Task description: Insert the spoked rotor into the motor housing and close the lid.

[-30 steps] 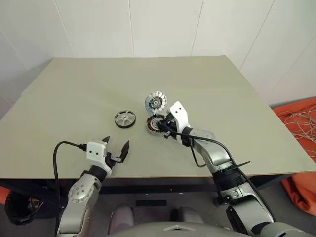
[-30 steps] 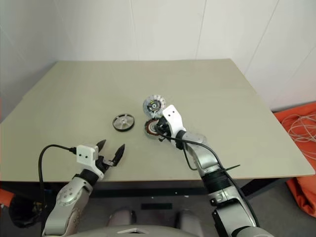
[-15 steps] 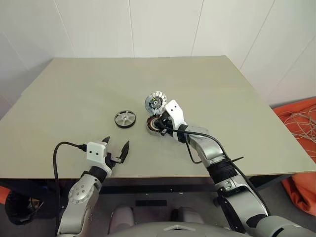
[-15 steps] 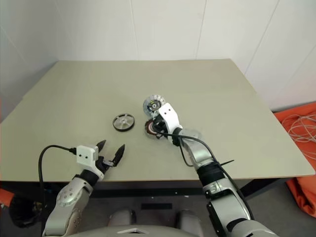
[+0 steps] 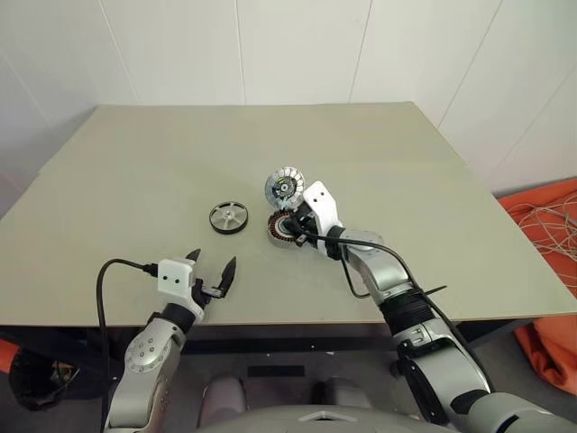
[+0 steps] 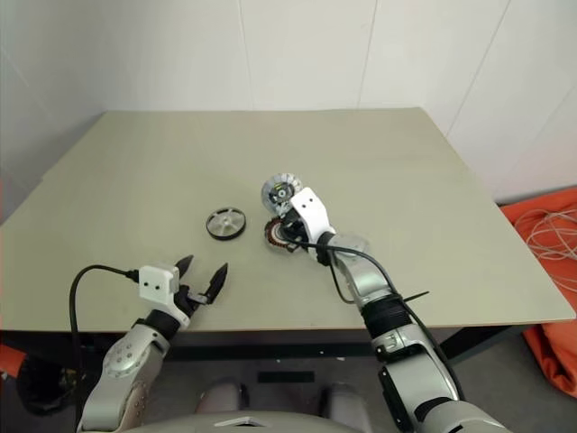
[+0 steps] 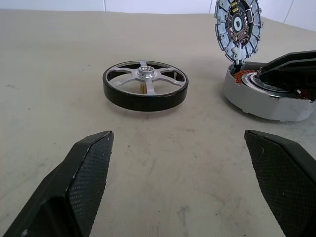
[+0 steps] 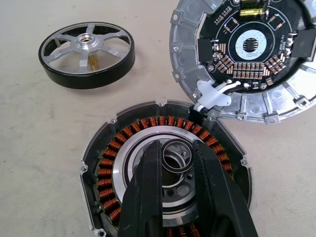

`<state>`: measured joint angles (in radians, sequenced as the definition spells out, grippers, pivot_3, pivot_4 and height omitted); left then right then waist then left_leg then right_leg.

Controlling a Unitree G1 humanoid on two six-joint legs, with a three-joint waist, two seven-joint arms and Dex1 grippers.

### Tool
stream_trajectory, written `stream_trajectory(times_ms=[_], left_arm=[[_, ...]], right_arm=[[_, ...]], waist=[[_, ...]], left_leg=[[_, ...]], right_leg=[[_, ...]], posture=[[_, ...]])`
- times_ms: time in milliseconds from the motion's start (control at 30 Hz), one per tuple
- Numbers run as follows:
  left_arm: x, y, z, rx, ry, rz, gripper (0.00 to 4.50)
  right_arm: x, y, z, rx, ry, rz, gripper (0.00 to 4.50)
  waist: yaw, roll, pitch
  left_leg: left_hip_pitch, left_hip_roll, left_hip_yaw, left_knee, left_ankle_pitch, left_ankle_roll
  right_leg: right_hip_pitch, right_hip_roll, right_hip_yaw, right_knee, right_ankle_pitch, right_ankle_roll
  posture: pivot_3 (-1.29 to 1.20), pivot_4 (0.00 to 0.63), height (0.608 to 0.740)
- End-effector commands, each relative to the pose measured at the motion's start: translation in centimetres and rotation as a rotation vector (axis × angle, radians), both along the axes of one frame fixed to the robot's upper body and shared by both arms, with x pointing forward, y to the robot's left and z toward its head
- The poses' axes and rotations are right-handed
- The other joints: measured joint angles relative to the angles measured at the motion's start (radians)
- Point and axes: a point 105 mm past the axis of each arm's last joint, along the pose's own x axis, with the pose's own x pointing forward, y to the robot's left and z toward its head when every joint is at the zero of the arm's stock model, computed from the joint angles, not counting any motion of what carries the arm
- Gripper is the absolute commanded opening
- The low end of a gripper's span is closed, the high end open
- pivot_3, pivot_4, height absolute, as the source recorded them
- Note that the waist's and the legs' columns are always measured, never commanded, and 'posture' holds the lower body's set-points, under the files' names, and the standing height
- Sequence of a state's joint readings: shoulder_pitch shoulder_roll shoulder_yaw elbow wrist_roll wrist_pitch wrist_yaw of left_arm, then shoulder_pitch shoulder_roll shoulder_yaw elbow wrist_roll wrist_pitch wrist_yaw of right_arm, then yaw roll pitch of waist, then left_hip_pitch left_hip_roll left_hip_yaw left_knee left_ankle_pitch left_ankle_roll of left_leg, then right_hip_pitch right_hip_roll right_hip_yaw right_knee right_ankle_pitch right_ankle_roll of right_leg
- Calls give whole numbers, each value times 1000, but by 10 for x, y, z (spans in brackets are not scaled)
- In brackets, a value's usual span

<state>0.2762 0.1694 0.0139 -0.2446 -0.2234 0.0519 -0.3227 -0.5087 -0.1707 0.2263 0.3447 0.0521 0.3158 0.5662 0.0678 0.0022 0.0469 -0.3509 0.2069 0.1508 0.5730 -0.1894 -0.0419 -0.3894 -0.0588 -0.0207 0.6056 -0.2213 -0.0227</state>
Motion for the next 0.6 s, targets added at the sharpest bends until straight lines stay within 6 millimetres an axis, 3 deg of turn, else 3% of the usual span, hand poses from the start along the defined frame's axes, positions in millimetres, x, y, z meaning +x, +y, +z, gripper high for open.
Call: stream_trajectory(times_ms=[33, 400, 500, 600], left_arm=[[4, -2, 16, -4, -56, -4, 4500], [5, -2, 17, -9, -53, -6, 4500], [4, -2, 17, -10, -51, -5, 4500], [3, -2, 16, -12, -48, -3, 4500]], right_arm=[[3, 3, 19, 29, -50, 23, 918], [0, 6, 25, 46, -65, 30, 4465], [2, 6, 34, 80, -78, 23, 4338], [1, 7, 41, 97, -88, 33, 3446]], waist=[[0, 0, 0], [0, 0, 0], [0, 0, 0], [0, 0, 0]], left_leg=[[0, 0, 0, 0, 0, 0], [0, 0, 0, 0, 0, 0], [0, 0, 0, 0, 0, 0], [0, 0, 0, 0, 0, 0]], right_leg=[[0, 0, 0, 0, 0, 0], [0, 0, 0, 0, 0, 0], [0, 0, 0, 0, 0, 0], [0, 0, 0, 0, 0, 0]], posture=[[0, 0, 740], [0, 0, 740], [0, 0, 740], [0, 0, 740]])
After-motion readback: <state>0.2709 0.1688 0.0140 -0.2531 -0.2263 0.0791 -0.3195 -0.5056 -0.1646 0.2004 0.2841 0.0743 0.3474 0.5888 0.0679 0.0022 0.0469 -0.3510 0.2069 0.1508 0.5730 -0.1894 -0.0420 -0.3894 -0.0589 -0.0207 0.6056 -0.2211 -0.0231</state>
